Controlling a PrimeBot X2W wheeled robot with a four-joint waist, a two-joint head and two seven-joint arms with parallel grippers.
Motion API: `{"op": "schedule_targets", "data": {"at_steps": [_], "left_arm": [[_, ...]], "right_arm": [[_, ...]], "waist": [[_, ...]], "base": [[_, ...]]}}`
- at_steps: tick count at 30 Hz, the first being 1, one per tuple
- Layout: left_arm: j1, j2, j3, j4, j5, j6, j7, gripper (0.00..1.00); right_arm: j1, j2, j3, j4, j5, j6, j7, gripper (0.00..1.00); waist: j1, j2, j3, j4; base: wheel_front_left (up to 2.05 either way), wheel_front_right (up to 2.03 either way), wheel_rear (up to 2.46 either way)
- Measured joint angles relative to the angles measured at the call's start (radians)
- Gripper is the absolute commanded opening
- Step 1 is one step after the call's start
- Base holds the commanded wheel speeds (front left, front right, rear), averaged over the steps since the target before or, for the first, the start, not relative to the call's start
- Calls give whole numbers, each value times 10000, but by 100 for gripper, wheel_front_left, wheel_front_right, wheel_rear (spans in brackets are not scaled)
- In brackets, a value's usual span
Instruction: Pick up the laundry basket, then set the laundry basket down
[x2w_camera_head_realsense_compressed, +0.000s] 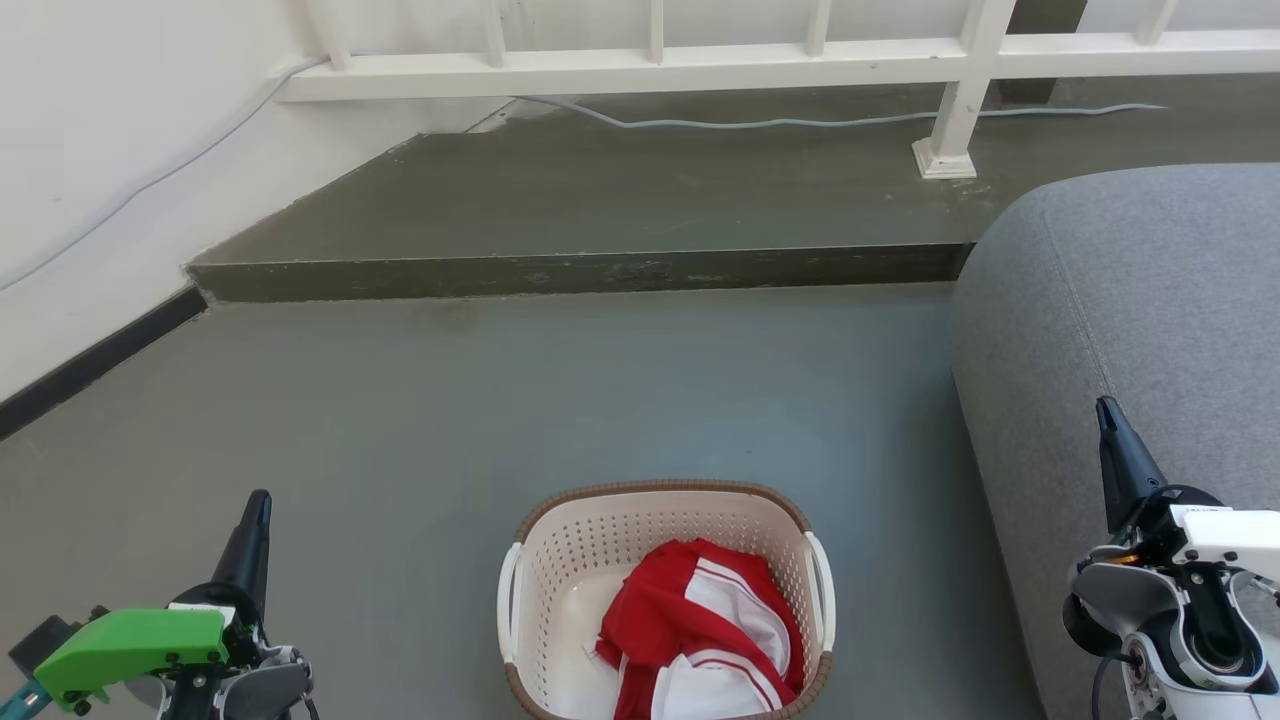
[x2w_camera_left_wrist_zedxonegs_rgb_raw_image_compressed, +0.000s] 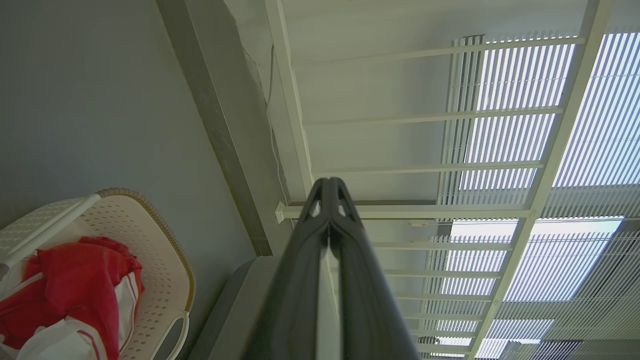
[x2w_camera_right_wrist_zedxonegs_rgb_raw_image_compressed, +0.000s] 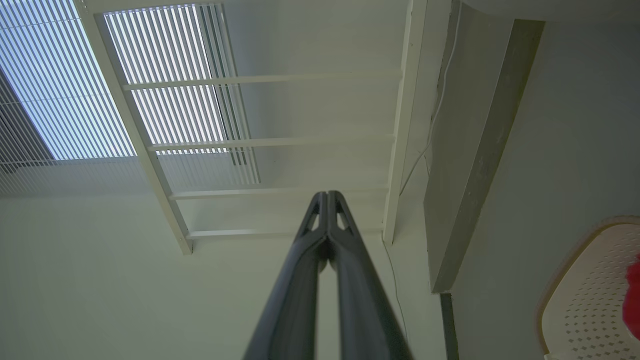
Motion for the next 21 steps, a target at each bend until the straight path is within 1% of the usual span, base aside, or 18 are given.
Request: {"op": "schedule_targets", "data": {"at_steps": [21], "left_arm": [[-11,-6,23,92,0,-31,4,0]], "right_arm": [[-4,4,-19,38,0,4,15,0]], "waist": [[0,0,-3,0]], "base": [[0,0,0]]}}
